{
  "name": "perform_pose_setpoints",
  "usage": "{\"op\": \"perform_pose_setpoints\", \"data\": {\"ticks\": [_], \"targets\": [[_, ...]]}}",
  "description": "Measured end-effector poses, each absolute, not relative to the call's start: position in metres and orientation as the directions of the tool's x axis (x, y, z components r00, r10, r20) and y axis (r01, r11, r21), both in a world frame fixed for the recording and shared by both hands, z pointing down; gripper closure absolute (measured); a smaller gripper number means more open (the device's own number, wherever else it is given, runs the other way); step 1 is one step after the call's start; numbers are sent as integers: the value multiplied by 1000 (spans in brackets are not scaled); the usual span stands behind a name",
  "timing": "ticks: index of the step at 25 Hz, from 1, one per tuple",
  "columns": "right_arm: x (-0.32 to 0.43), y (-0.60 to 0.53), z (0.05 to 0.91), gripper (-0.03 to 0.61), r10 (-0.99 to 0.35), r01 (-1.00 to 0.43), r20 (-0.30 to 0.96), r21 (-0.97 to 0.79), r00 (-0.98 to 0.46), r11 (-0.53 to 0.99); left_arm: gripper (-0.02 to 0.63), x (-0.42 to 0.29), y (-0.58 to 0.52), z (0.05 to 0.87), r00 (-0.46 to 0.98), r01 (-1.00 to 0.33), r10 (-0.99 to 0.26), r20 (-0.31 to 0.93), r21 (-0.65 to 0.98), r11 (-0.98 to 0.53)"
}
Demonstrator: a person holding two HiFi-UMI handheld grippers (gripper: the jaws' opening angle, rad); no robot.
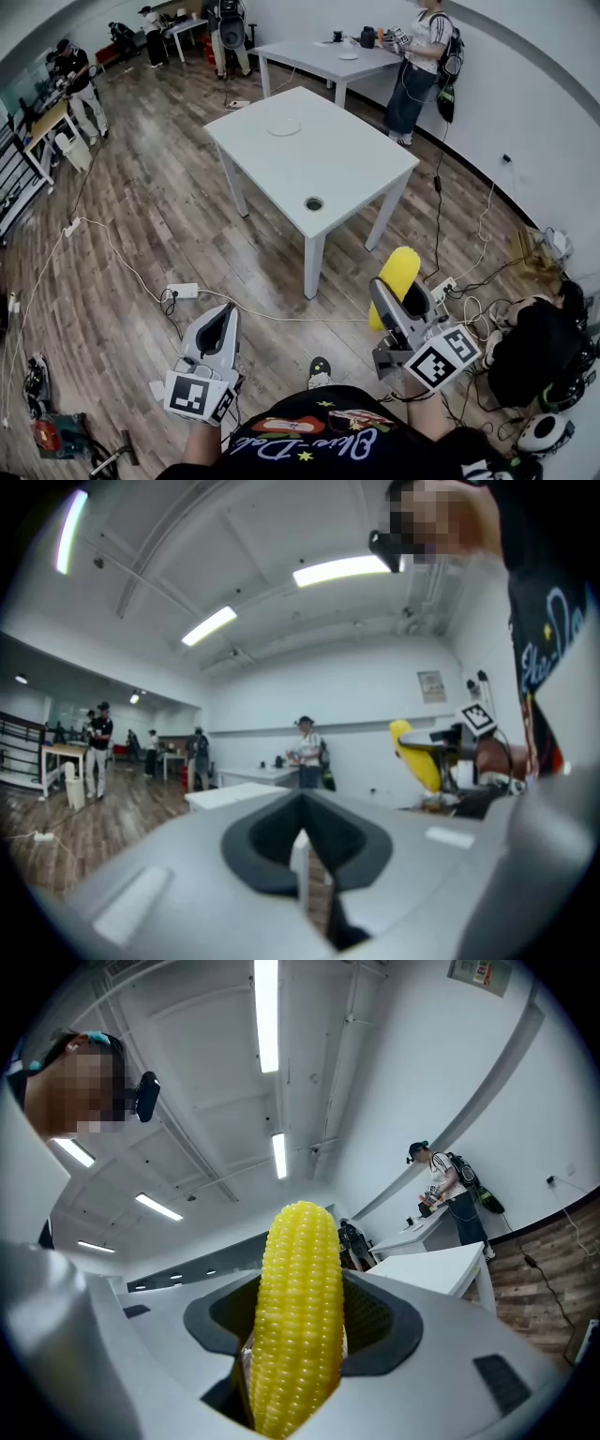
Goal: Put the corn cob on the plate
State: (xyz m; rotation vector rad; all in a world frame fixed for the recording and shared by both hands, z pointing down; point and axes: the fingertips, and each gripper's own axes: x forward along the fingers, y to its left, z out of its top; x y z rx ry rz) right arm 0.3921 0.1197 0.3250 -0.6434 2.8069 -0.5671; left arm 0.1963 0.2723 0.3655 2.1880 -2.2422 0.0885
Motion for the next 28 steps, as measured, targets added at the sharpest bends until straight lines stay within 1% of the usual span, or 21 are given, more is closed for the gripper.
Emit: {"op": "perform_pose_setpoints", "data": {"ticks": [7, 10, 12, 15, 18, 21, 24, 28], "targets": [[352, 37, 324, 339, -398, -325, -126, -387, -909, 863, 617, 159, 201, 361, -92, -996, -996, 9, -21, 92], [327, 15, 329, 339, -385, -318, -103, -396, -917, 862, 617, 139, 180, 369, -131, -991, -989, 73, -49, 128], [308, 3, 335, 339, -378, -311, -86, -418, -922, 854, 617, 121, 166, 377, -138, -990, -985, 106, -31, 136], [279, -10, 338, 339, -380, -306, -84, -449, -921, 840, 617, 93, 144, 400, -79, -995, -991, 105, 49, 84], [243, -30, 334, 339, -412, -342, -85, -421, -907, 840, 617, 55, 109, 409, -24, -999, -994, 106, 32, 28], [203, -52, 330, 339, -472, -394, -94, -421, -877, 817, 617, 12, 68, 392, 69, -998, -994, 81, 18, -68], [159, -70, 326, 339, -543, -457, -100, -427, -834, 780, 617, -45, 35, 380, 141, -989, -989, 47, 57, -138], [98, -83, 325, 339, -618, -518, -108, -443, -779, 731, 617, -121, 13, 373, 192, -981, -980, 55, 21, -192]]}}
